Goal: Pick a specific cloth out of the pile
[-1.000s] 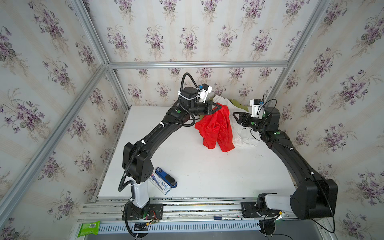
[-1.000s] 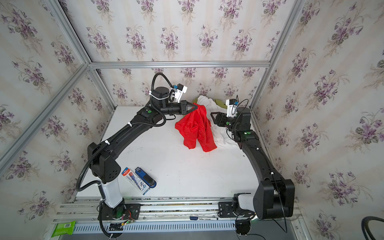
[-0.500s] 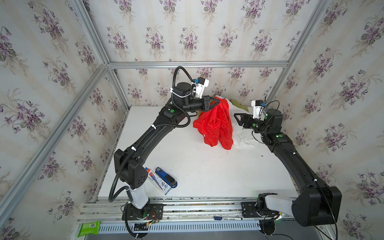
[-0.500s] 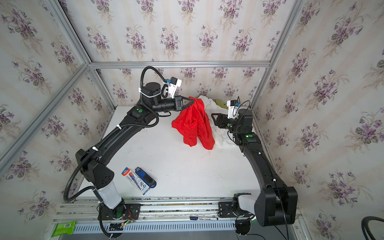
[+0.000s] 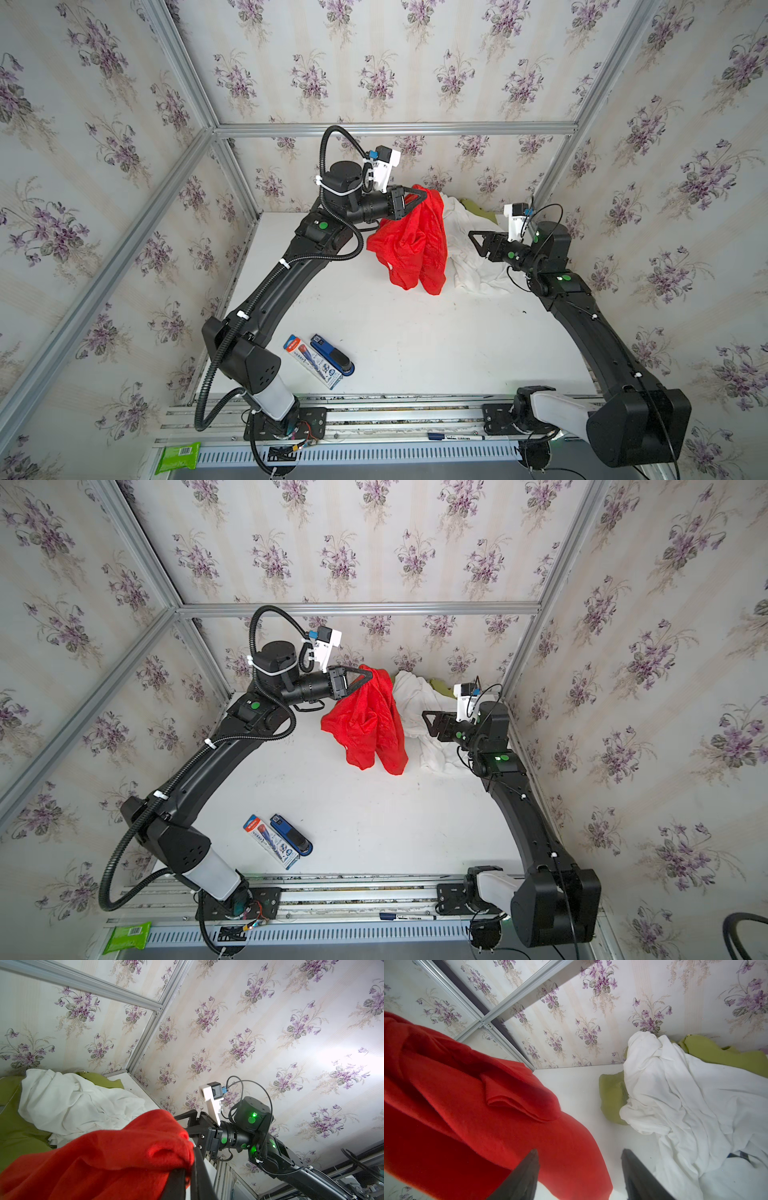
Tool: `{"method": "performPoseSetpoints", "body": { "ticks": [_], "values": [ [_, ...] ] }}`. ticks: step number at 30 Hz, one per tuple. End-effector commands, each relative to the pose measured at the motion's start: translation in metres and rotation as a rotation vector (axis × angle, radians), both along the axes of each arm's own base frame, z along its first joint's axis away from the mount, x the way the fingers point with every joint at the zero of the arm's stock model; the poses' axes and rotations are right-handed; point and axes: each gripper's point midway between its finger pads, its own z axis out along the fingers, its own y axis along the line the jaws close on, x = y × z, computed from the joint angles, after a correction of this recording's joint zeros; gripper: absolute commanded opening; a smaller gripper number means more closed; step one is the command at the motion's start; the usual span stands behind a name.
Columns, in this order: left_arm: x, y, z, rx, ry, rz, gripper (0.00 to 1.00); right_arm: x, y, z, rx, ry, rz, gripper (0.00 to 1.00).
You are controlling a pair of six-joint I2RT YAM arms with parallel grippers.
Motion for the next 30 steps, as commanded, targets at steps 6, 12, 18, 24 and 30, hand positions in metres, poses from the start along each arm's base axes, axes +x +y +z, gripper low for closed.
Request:
{"method": "performPoseSetpoints", "body": {
  "ticks": [6,12,18,24,30],
  "values": [
    [-0.003,0.028,0.007,0.014,-0.064,0.047,0.00,-0.015,0.025,-0.003,0.020,0.004,0.069,0.66],
    [0.005,0.059,-0.008,0.047,-0.028,0.112,0.00,-0.024,0.041,-0.010,-0.004,0.007,0.101,0.66],
    [0.009,0.089,-0.019,0.074,-0.009,0.182,0.00,-0.026,0.062,-0.016,-0.018,0.010,0.154,0.67],
    [0.009,0.114,-0.029,0.115,0.005,0.244,0.00,-0.030,0.081,-0.024,-0.037,0.014,0.200,0.67],
    [0.006,0.125,-0.041,0.162,0.031,0.277,0.00,-0.036,0.105,-0.036,-0.187,-0.010,0.244,0.68]
  ]
}}
